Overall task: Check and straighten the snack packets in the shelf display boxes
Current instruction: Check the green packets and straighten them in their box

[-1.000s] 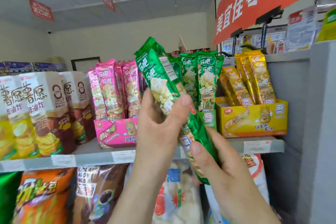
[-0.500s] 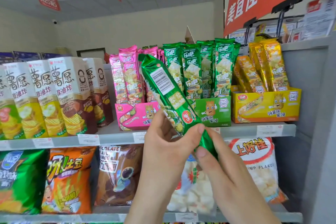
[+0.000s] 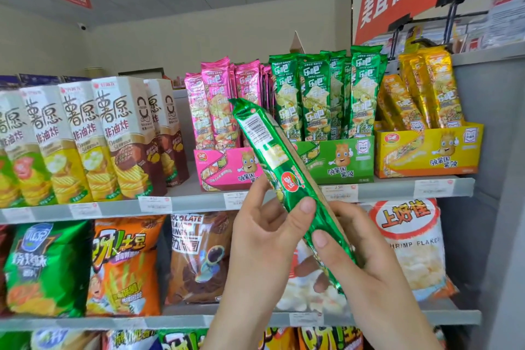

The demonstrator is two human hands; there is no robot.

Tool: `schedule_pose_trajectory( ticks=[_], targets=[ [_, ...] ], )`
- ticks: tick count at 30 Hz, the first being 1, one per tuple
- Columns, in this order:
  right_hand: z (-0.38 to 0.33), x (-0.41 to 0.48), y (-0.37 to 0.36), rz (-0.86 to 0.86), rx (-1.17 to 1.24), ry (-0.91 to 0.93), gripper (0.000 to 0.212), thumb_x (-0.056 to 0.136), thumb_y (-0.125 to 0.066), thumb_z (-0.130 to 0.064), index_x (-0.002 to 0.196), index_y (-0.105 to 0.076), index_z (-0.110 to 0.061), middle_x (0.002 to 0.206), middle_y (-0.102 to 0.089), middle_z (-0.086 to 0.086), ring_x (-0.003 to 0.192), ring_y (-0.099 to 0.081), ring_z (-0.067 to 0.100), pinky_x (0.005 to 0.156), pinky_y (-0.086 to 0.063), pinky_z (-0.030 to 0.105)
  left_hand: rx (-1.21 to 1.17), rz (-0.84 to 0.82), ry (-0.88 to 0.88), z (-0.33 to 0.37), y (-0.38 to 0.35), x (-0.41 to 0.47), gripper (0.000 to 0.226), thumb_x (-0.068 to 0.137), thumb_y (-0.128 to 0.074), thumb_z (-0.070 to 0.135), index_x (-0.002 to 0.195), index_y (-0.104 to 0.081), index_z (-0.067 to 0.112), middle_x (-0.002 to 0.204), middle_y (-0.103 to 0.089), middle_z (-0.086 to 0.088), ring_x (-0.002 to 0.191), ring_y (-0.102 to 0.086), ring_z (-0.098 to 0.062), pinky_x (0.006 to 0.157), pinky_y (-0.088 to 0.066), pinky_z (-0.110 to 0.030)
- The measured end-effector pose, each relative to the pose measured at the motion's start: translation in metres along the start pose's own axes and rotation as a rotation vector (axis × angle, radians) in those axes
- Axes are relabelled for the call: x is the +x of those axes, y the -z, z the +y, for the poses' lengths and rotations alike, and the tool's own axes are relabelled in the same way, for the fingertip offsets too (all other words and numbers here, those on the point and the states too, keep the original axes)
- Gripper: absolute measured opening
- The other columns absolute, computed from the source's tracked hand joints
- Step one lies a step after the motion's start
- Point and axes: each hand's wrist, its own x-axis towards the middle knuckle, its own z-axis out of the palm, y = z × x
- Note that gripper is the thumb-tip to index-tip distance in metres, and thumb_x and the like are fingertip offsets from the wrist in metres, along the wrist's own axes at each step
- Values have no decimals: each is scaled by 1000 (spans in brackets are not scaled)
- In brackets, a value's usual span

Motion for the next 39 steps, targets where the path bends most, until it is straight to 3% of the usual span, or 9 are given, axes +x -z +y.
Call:
schedule_pose_trajectory(
  ticks=[4, 7, 12, 15, 18, 24, 30, 33, 39],
  targets=[
    [8, -8, -9, 165, -487, 279, 38, 78, -67, -33, 111, -53, -45, 100, -63, -14, 84, -64, 0, 63, -45, 7, -14, 32, 73, -2, 5, -1, 35, 77, -66, 57, 95, -71, 28, 93, -73, 4, 91, -69, -11, 78, -55, -23],
    [14, -13, -18, 241, -768, 474, 39, 81, -64, -36, 118, -51, -32, 113, -52, -9, 98, -55, -1, 70, -45, 11, -24, 69, 57, -3, 8, 0, 36, 67, -76, 59, 82, -68, 27, 78, -67, 0, 78, -65, -17, 68, -54, -26],
    [10, -16, -17, 155, -447, 426, 24, 92, -53, -44, 112, -62, -34, 114, -59, -10, 103, -62, 9, 77, -49, 15, -247, 120, 59, -4, 19, 4, 46, 71, -83, 36, 107, -67, 14, 85, -72, -5, 73, -67, -17, 65, -56, -28],
    [6, -16, -21, 104, -144, 141, 21, 87, -58, -49, 106, -59, -41, 110, -67, -8, 90, -70, 18, 67, -58, 29, -347, 104, 81, -5, 21, 4, 52, 70, -74, 36, 112, -63, 8, 88, -70, -8, 74, -65, -18, 67, -56, -29],
    [4, -13, -23, 41, 38, -52, 27, 80, -67, -51, 105, -63, -38, 96, -74, -6, 70, -73, 23, 60, -57, 24, -374, 97, 88, -5, 23, 4, 49, 75, -70, 36, 114, -62, 7, 100, -69, -14, 79, -64, -22, 70, -57, -34],
    [13, -19, -23, 177, -314, 89, 39, 80, -76, -29, 116, -64, -40, 107, -69, -20, 99, -65, 0, 81, -50, 14, -209, 57, 154, -10, 22, 4, 46, 76, -72, 47, 109, -67, 15, 103, -71, -6, 90, -65, -20, 78, -54, -36],
    [14, -25, -30, 338, -710, 373, 48, 73, -74, -28, 118, -60, -32, 103, -55, -16, 87, -61, 2, 69, -47, 14, -282, 87, 85, -13, 18, 1, 35, 72, -78, 32, 98, -63, 16, 84, -66, -3, 76, -63, -16, 67, -53, -26],
    [15, -26, -29, 362, -767, 426, 46, 74, -74, -27, 118, -60, -26, 105, -53, -9, 90, -61, 9, 66, -48, 23, -300, 99, 85, -14, 18, -1, 37, 73, -78, 32, 102, -64, 14, 88, -69, -7, 78, -66, -17, 67, -54, -26],
    [13, -31, -29, 297, -679, 434, 49, 84, -61, -37, 130, -60, -19, 127, -59, -6, 116, -56, 0, 90, -42, 7, -325, 118, 85, -8, 19, 2, 47, 77, -77, 29, 118, -61, 14, 93, -73, -5, 80, -69, -17, 69, -56, -27]
  ],
)
